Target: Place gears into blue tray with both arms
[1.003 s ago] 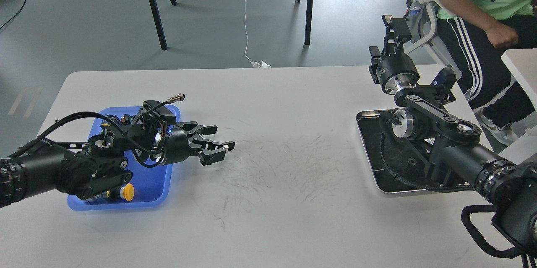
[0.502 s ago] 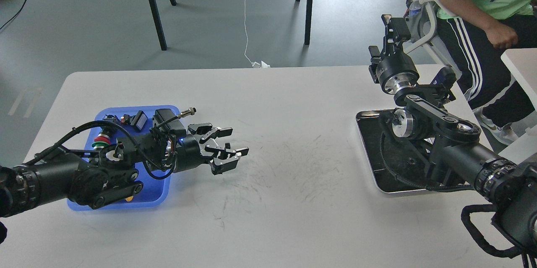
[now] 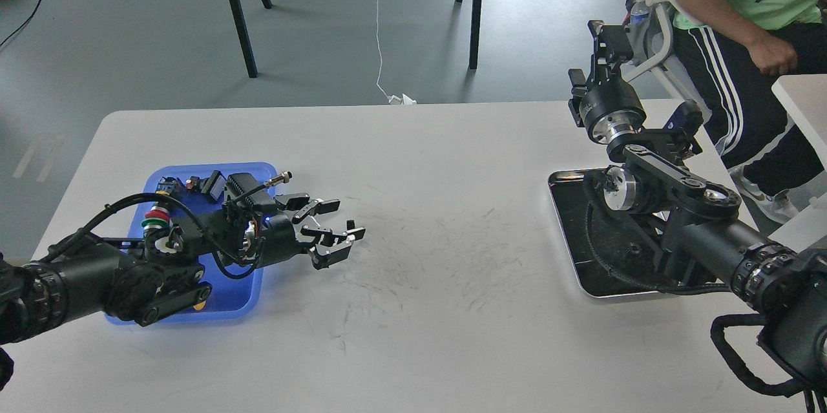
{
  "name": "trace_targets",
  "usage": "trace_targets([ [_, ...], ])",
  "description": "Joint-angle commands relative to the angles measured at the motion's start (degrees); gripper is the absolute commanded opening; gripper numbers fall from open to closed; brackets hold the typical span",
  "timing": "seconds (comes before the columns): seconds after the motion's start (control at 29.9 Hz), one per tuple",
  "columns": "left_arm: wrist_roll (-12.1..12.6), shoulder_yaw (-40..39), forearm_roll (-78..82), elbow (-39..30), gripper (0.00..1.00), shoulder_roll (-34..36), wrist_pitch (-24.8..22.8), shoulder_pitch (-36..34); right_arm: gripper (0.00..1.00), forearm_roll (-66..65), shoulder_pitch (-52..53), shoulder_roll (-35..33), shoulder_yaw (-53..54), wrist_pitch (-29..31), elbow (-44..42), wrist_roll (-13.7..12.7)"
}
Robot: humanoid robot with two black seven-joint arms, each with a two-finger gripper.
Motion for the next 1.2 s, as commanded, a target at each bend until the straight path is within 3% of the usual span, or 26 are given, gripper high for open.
trace_targets([
  [0.0, 0.00, -0.03, 0.04, 0.25, 0.66, 0.04, -0.04, 0.45, 0.96, 0.00, -0.08, 0.00, -0.09, 0.00, -0.05, 0.00],
  [1.17, 0.00, -0.73, -0.49, 1.22, 0.43, -1.45, 0.22, 2.29, 0.96, -0.26, -0.08, -0.09, -0.53, 0.09, -0.23, 0.00],
])
